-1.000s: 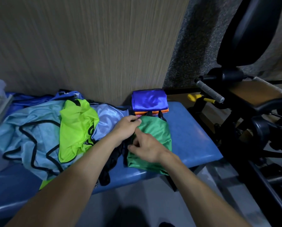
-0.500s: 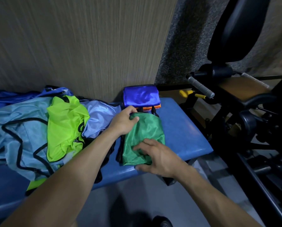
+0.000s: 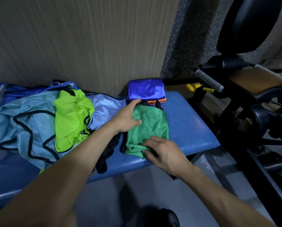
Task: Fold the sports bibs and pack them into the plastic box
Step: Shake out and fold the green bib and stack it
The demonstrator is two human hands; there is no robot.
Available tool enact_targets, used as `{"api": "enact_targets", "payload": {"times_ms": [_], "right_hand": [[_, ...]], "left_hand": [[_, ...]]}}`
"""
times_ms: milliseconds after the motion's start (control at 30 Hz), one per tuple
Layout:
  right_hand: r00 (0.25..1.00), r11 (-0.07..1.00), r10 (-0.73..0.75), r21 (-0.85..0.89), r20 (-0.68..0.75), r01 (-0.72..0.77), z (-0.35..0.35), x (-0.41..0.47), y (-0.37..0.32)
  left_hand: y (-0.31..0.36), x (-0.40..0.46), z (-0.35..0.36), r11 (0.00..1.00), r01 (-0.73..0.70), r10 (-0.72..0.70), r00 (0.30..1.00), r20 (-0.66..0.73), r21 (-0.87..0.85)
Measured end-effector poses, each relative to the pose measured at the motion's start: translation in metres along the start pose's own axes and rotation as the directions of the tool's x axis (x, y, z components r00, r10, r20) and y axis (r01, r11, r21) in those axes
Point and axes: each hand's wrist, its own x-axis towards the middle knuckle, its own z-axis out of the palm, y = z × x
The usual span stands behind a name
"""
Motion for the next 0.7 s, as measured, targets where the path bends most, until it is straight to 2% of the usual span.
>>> {"api": "enact_targets", "payload": {"times_ms": [67, 133, 200, 233, 300, 333, 400, 467, 500, 567, 700], "right_hand": [[0.999, 0.997, -0.045, -0.056, -0.019, 0.044, 0.005, -0.001, -0.001], [0.994, 0.99, -0.108, -0.094, 0.005, 0.108, 0.007, -0.004, 0.0], [0.988, 0.98, -0.152, -0.121, 0.039, 0.156, 0.004, -0.011, 0.001], [0.986, 0.976, -0.158, -0.143, 0.053, 0.164, 0.002, -0.015, 0.001], [0.988, 0.97, -0.132, -0.197, 0.076, 0.145, -0.001, -0.025, 0.004], [0.99, 0.967, -0.114, -0.218, 0.08, 0.129, -0.002, -0.029, 0.005], [0.993, 0.964, -0.1, -0.24, 0.057, 0.111, -0.001, -0.036, 0.011], [0.993, 0.965, -0.115, -0.236, 0.007, 0.113, 0.001, -0.043, 0.019], [0.993, 0.968, -0.119, -0.224, -0.017, 0.112, 0.003, -0.046, 0.023], [0.993, 0.977, -0.111, -0.189, -0.048, 0.1, 0.005, -0.05, 0.029], [0.992, 0.975, -0.116, -0.199, -0.048, 0.104, 0.009, -0.051, 0.033]], "left_hand": [[-0.002, -0.003, 0.002, 1.0, -0.011, 0.013, 0.997, -0.081, 0.017], [-0.006, -0.006, 0.007, 0.989, -0.063, 0.085, 0.982, -0.169, 0.134], [-0.011, -0.013, 0.011, 0.96, -0.128, 0.172, 0.971, -0.168, 0.247], [-0.012, -0.018, 0.009, 0.936, -0.167, 0.231, 0.956, -0.182, 0.311], [-0.003, -0.031, 0.001, 0.85, -0.288, 0.416, 0.881, -0.226, 0.442], [0.003, -0.038, -0.002, 0.808, -0.371, 0.502, 0.84, -0.206, 0.458], [0.014, -0.057, -0.006, 0.771, -0.52, 0.56, 0.828, -0.003, 0.367], [0.013, -0.072, -0.002, 0.761, -0.556, 0.496, 0.83, 0.254, 0.333], [0.007, -0.078, 0.001, 0.741, -0.562, 0.456, 0.823, 0.339, 0.366], [-0.007, -0.084, 0.002, 0.702, -0.573, 0.427, 0.814, 0.395, 0.423], [-0.023, -0.092, 0.004, 0.696, -0.561, 0.404, 0.822, 0.401, 0.448]]}}
